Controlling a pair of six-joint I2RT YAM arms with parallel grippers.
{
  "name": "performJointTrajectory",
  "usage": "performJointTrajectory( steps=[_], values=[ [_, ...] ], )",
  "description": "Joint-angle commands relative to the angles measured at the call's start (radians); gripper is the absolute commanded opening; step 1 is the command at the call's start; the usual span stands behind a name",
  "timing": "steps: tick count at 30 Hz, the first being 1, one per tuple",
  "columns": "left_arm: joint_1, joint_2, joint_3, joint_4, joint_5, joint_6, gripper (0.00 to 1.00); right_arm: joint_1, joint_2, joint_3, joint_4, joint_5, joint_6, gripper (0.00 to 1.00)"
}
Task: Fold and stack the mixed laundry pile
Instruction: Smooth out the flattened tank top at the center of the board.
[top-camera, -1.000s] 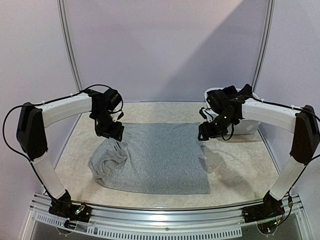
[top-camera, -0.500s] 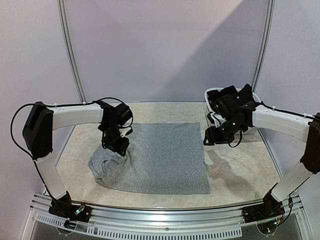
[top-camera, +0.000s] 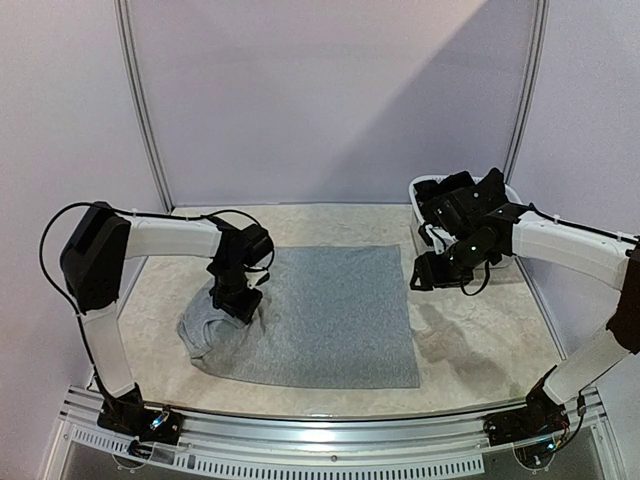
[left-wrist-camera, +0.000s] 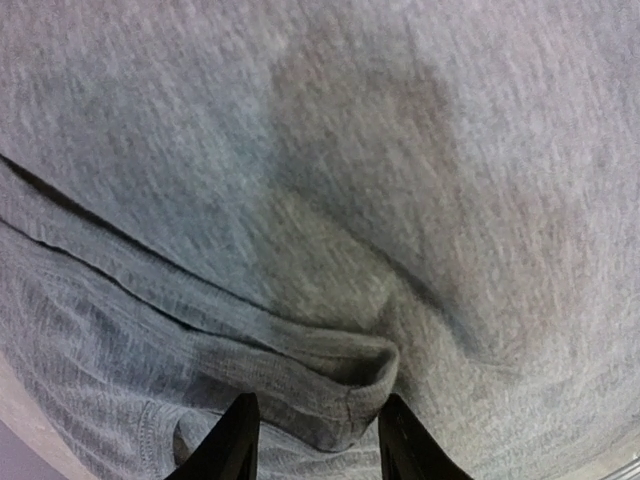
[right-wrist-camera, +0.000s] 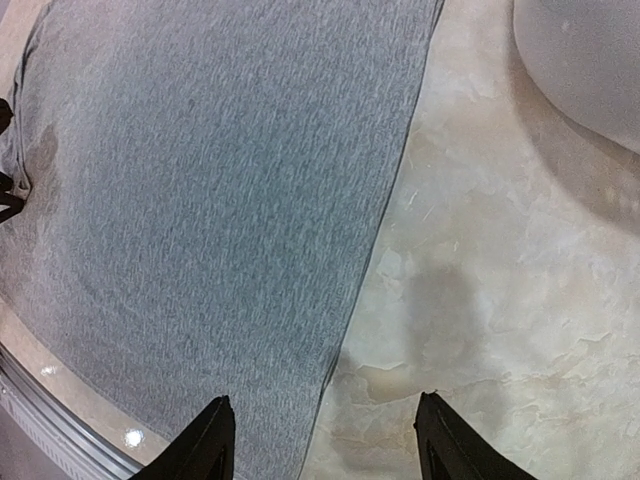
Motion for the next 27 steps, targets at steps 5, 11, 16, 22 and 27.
performJointTrajectory(
  steps=[5,11,16,22,27],
  values=[
    [-0.019,0.032,-0.023,0.088,-0.012,0.012,0.15,0.0,-0.037,-0.014,-0.03,0.026,0.019,0.61],
    [-0.016,-0.061,-0.018,0.054,-0.086,0.014,0.0,0.0,-0.041,-0.01,-0.038,0.031,0.02,0.61],
    [0.037,-0.16,-0.004,-0.002,-0.161,0.034,0.0,0.001,-0.034,-0.002,-0.038,0.028,0.023,0.61],
    [0.158,-0.229,0.066,-0.072,-0.116,0.091,0.0,0.001,-0.013,0.015,-0.039,0.012,0.018,0.61],
    [0.174,-0.217,0.058,-0.067,0.018,0.132,0.11,0.01,0.016,0.029,-0.027,-0.028,0.002,0.61]
  ],
)
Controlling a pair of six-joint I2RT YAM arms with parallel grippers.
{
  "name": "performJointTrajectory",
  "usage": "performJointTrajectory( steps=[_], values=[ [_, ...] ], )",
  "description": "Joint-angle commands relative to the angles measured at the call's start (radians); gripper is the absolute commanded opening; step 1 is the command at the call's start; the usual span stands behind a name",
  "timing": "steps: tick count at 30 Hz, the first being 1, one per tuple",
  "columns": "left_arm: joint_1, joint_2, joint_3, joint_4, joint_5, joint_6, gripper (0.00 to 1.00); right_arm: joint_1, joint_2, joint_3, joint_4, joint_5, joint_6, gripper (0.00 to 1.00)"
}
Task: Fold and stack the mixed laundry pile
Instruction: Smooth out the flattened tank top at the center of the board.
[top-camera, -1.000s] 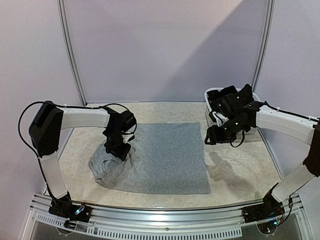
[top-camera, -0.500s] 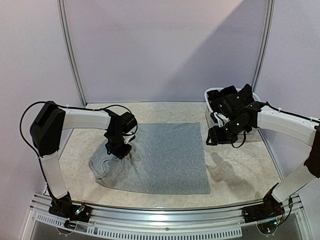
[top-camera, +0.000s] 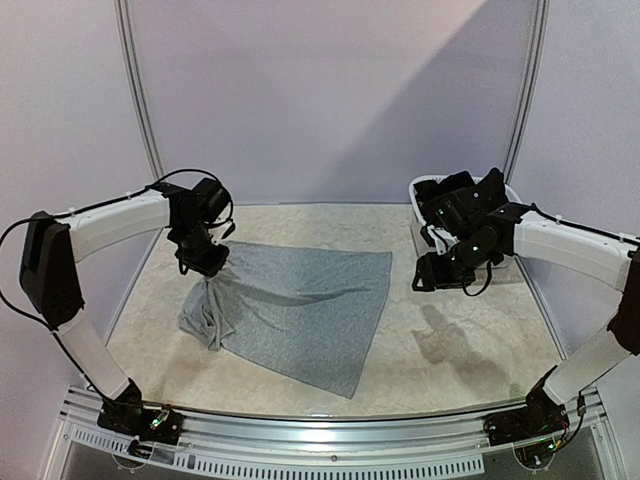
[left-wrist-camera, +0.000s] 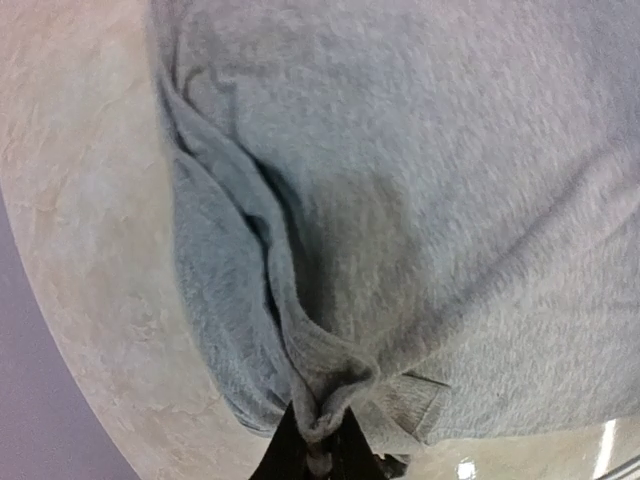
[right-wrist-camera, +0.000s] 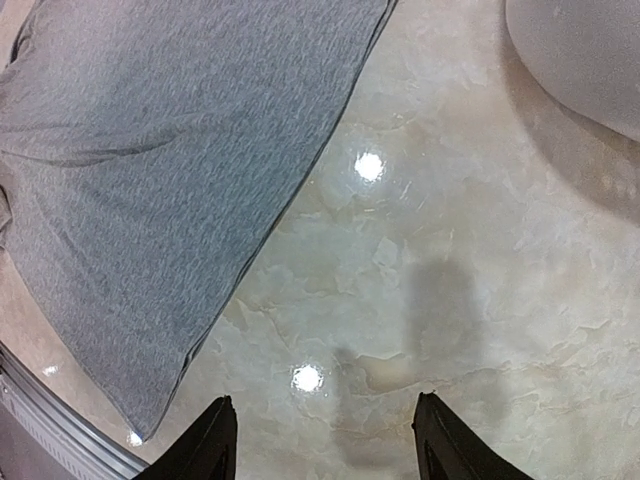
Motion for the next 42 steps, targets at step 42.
performJointTrajectory(
  steps=[42],
  values=[
    [0.063,-0.007,-0.026,0.058,0.121,-0.045,0.0,0.157,0.158,0.095,-0.012,-0.084,0.005,0.6]
  ],
)
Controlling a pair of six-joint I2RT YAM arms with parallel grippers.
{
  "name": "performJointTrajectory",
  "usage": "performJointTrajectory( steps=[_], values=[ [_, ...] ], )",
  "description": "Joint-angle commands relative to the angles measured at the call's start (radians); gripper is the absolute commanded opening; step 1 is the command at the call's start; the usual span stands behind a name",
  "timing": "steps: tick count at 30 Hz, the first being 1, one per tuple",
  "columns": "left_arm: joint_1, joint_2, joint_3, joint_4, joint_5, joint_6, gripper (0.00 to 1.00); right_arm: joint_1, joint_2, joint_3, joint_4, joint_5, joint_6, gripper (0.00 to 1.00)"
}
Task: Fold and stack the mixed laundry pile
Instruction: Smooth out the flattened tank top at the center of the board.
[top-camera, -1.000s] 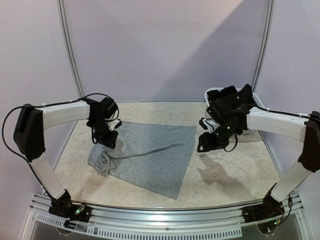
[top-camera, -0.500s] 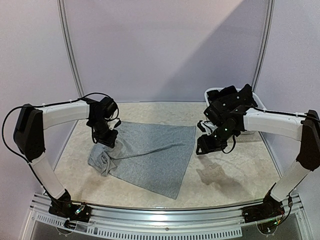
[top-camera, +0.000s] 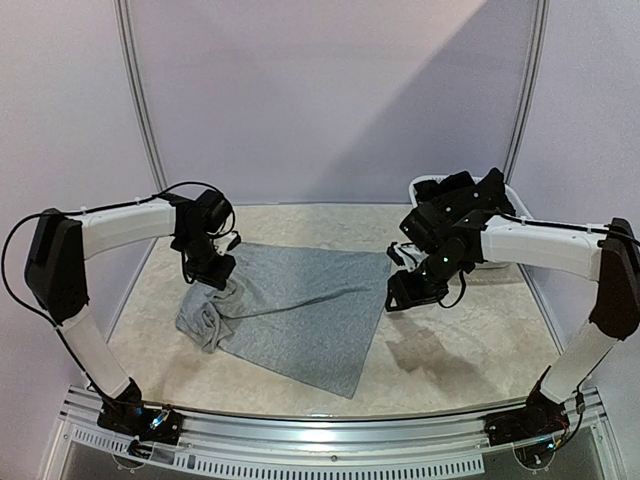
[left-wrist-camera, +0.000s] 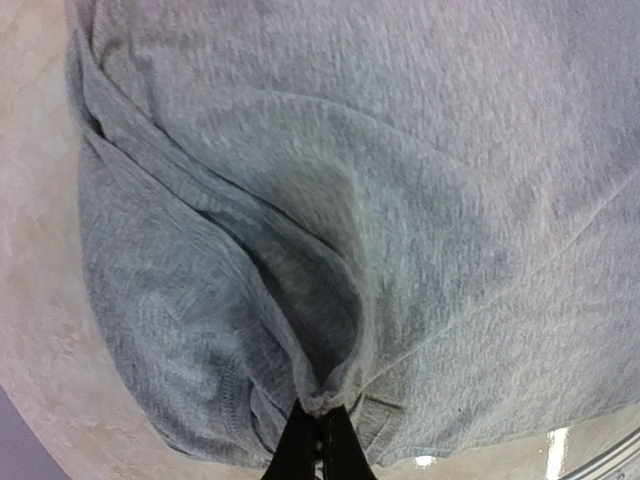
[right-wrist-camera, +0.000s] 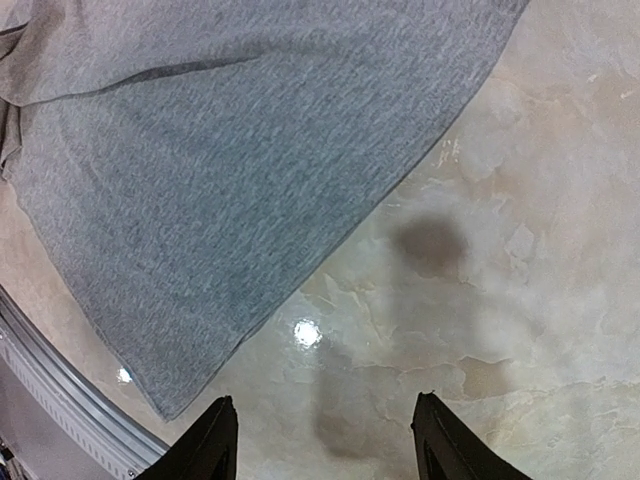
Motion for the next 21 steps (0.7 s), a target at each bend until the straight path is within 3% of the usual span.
performJointTrajectory(
  steps=[1,7,21],
  values=[
    [0.045,-0.052,0.04,-0.007,-0.052,-0.012,0.0,0.013,0.009,0.036,-0.014,-0.018,0.002,0.6],
    [0.092,-0.088,0.026,-0.01,-0.071,-0.022,0.0,0.044,0.018,0.043,-0.038,-0.005,0.013,0.61],
    [0.154,-0.126,-0.003,0.011,0.061,-0.058,0.0,0.214,0.188,0.166,-0.079,0.051,0.12,0.71]
  ],
)
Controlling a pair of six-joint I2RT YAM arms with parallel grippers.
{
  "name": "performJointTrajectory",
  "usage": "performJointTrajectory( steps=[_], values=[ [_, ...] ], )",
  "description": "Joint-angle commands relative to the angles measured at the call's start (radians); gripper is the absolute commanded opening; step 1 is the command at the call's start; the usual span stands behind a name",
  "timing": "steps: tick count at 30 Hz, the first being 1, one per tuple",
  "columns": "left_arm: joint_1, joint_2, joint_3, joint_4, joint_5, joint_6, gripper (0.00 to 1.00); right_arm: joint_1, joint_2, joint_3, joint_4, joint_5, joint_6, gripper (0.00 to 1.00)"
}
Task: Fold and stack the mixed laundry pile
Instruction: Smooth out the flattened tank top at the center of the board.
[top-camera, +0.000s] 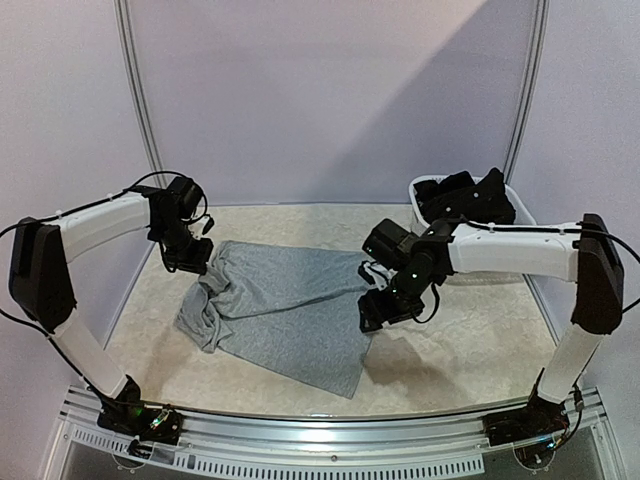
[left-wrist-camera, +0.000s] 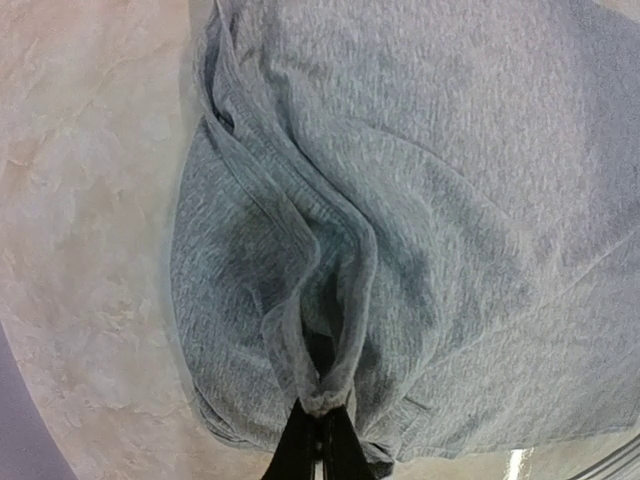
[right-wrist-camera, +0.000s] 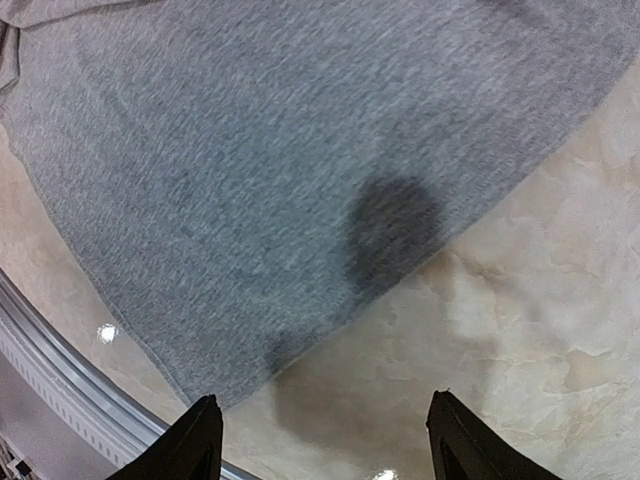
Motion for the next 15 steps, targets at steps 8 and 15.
performJointTrajectory(
  steps=[8,15],
  values=[
    [0.03,-0.038,0.016,0.005,0.046,-0.009,0.0,0.122,0.165,0.153,-0.047,0.002,0.037,0.72],
    [0.044,-0.032,0.02,0.012,0.051,-0.005,0.0,0.165,0.21,0.187,-0.076,0.012,0.047,0.73]
  ],
)
